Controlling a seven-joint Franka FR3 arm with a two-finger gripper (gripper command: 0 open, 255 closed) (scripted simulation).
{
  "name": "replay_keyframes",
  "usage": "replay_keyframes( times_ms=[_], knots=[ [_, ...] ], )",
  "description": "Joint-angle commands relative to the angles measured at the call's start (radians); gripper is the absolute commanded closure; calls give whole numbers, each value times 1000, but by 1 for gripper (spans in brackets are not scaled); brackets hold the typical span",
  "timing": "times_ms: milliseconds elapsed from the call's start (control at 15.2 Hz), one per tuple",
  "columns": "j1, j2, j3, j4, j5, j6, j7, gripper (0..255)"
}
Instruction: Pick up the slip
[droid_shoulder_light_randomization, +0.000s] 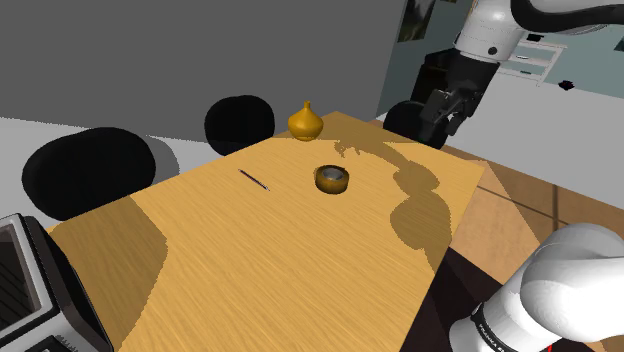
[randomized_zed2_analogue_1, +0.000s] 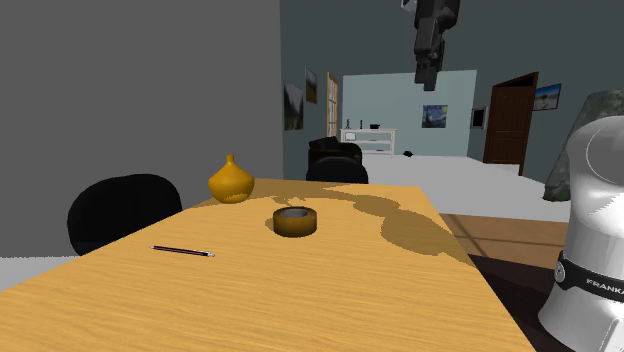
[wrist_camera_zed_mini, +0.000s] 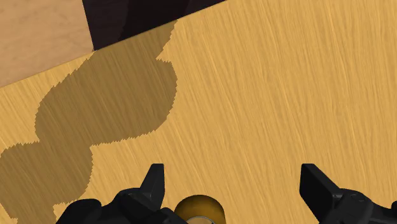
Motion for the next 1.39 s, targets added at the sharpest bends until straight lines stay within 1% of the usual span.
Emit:
replay_keyframes(
  times_ms=[0, 330, 660, 990, 1320],
  knots=[
    [0, 0, 0, 0, 0, 0, 0, 0],
    [-8, 138, -17, -27, -13, 158, -18, 0],
    [-14, 301, -35, -19, -20, 305, -35, 0],
    [-18, 481, -52, 23, -21, 435, -53, 0],
    [-22, 670, -68, 99, -14, 541, -73, 0]
  ],
)
